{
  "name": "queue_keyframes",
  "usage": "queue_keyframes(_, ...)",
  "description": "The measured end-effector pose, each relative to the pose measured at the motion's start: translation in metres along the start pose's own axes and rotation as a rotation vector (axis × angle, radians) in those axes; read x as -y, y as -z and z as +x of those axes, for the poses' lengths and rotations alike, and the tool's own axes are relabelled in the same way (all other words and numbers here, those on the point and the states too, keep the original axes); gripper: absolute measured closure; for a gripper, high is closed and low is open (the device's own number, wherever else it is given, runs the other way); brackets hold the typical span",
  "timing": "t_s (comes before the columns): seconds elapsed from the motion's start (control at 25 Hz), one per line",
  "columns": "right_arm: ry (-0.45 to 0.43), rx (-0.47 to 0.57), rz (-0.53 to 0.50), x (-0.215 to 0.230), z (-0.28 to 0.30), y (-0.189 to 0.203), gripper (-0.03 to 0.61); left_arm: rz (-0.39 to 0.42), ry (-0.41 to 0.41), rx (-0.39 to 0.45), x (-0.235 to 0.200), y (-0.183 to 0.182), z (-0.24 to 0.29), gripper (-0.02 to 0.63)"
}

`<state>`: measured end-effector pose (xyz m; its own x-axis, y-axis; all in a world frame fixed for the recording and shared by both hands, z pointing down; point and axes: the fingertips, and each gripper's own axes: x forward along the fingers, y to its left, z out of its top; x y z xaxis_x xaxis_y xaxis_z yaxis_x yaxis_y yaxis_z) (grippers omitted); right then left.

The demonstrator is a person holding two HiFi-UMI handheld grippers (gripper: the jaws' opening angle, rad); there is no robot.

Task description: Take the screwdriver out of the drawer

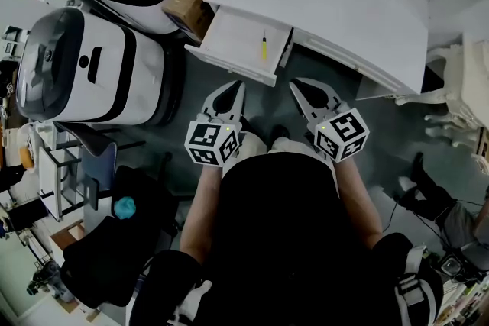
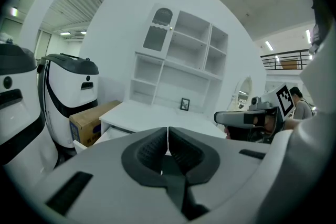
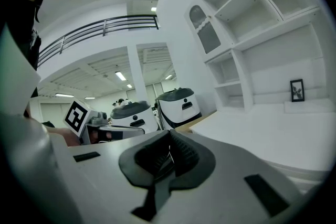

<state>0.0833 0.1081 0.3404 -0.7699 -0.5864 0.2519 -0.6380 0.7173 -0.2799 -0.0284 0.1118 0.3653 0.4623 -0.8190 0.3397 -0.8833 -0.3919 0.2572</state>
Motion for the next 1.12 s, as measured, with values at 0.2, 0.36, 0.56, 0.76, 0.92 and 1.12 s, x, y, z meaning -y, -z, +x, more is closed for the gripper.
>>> queue_keyframes(0.2,0.021,-0.019,0.020,0.009,0.006,0.011,0.560,0.000,-0.003,-0.015,0.001,0.005,0.005,0.586)
queue_keyframes(0.36,0.029,-0.051,0.031,0.019,0.022,0.019,0.560,-0.001,-0.006,-0.022,-0.004,0.004,0.007,0.586)
queue_keyframes(0.56,0.056,-0.115,0.051,0.038,0.061,0.032,0.560,-0.014,-0.017,-0.040,-0.026,0.002,0.015,0.586)
queue_keyframes(0.76,0.090,-0.176,0.056,0.061,0.114,0.047,0.549,-0.021,-0.004,-0.066,-0.063,0.001,0.034,0.586)
queue_keyframes(0.92,0.139,-0.239,0.080,0.085,0.156,0.063,0.535,-0.018,0.031,-0.107,-0.093,-0.002,0.057,0.586)
queue_keyframes(1.12,0.206,-0.315,0.111,0.123,0.208,0.087,0.522,-0.005,0.081,-0.146,-0.129,-0.010,0.094,0.586)
